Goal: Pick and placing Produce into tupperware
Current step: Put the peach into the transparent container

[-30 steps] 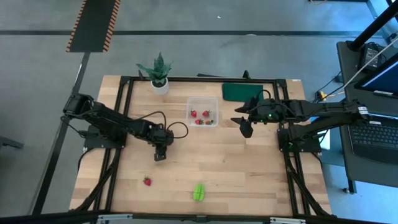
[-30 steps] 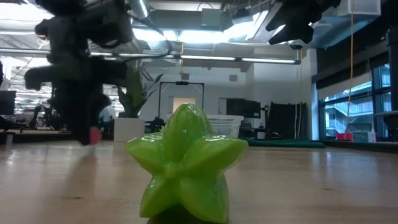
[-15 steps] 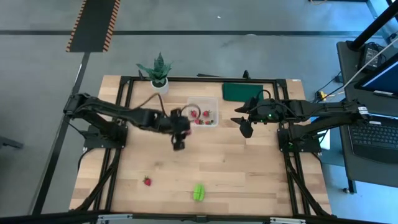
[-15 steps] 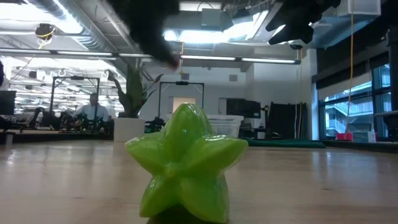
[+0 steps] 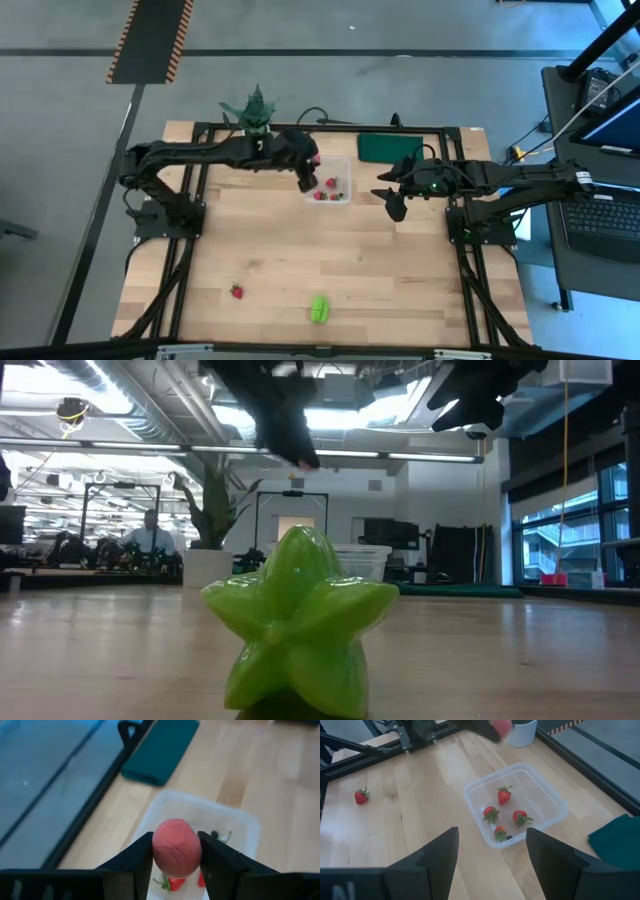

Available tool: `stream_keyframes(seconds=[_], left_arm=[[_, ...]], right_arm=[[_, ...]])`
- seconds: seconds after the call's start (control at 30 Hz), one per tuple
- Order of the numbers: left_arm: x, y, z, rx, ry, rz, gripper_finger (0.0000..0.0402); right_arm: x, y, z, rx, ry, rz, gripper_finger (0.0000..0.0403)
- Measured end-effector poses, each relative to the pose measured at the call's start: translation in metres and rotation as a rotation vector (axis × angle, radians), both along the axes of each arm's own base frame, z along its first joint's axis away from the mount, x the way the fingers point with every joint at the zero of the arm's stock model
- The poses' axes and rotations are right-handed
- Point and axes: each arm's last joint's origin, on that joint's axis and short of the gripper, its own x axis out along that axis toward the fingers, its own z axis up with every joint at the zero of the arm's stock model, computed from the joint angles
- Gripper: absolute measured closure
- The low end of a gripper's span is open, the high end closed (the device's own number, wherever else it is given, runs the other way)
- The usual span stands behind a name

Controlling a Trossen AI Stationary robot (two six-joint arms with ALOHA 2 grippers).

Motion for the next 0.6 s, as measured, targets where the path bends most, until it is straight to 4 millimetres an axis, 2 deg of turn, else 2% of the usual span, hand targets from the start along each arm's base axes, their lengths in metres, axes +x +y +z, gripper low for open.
stream_keyframes(seconds=[0.17,0.37,0.5,0.6], left_arm=[[0.022,0.022,-0.042,-0.126,0.046,-0.015,0.0265],[0.041,0.029,-0.093,-0.191,0.147,-0.004,0.0279],[0.046,0.029,-0.115,-0.265,0.181,0.008,0.0274],[0.048,0.026,-0.12,-0.273,0.187,0.01,0.0262]], right_arm=[[0.0,0.0,0.0,0.001,-0.001,-0.001,0.0169],[0.0,0.0,0.0,0.003,-0.001,-0.002,0.0169],[0.0,0.0,0.0,0.003,-0.001,-0.002,0.0169],[0.0,0.0,0.0,0.003,-0.001,-0.001,0.0169]])
